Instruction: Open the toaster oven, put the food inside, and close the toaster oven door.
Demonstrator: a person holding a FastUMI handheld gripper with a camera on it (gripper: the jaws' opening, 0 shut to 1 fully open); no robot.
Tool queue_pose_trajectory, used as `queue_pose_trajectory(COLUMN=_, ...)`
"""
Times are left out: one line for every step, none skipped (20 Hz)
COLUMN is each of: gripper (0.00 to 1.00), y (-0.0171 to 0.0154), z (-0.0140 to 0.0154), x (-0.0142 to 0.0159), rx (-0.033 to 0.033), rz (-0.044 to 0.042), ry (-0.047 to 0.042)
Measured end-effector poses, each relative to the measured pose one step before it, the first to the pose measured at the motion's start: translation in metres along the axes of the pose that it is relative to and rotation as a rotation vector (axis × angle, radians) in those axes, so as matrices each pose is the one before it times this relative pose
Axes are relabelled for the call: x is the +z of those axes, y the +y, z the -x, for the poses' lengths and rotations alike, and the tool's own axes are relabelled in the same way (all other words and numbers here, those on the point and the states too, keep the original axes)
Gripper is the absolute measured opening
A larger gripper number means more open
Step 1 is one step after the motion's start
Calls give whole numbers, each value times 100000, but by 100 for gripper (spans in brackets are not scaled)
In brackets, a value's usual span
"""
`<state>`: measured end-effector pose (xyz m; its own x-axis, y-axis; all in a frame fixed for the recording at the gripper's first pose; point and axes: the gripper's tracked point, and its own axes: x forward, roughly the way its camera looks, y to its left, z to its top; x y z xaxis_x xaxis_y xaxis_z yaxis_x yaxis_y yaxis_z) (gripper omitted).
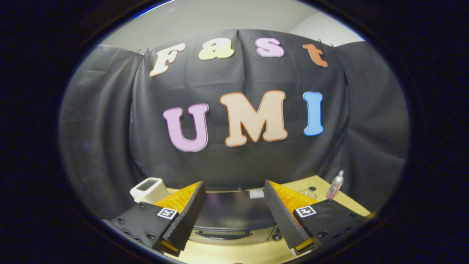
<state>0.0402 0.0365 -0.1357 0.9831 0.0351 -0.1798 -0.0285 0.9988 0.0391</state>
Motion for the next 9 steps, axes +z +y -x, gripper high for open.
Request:
queue_pose_trajectory(gripper=100, y=-285, z=-111, x=2058, rx=-446, rz=536, ry=-2084)
queue_pose_trajectory(gripper=100, y=-297, z=-94, x=1814, rx=-631, rz=905, ry=-1451)
queue_pose_trajectory(gripper=100, y=-280, z=-107, x=1854, rx=-479, rz=1265, ry=-1769)
queue_pose_trajectory(gripper=100, y=-63, z=89, x=1623, rx=-242, rz=1390, ry=-1773)
queue_pose_trajectory(gripper=100, y=-41, z=-66, x=1551, rx=421, rz=937, ry=-1667)
queue_pose_trajectory(gripper=100, y=43, z=-31, x=1198, rx=488, rz=589, ry=-1153)
queue_pose_trajectory(gripper=100, y=83, z=-12, x=1100, rx=861, rz=-91, ry=-1500)
queue_pose_trajectory(gripper=100, y=143, z=164, x=1066, rx=568, rz=-52, ry=-1385)
queue_pose_trajectory(gripper=100, y=-181, z=-49, x=761, rx=246, rz=-159, ry=-1290)
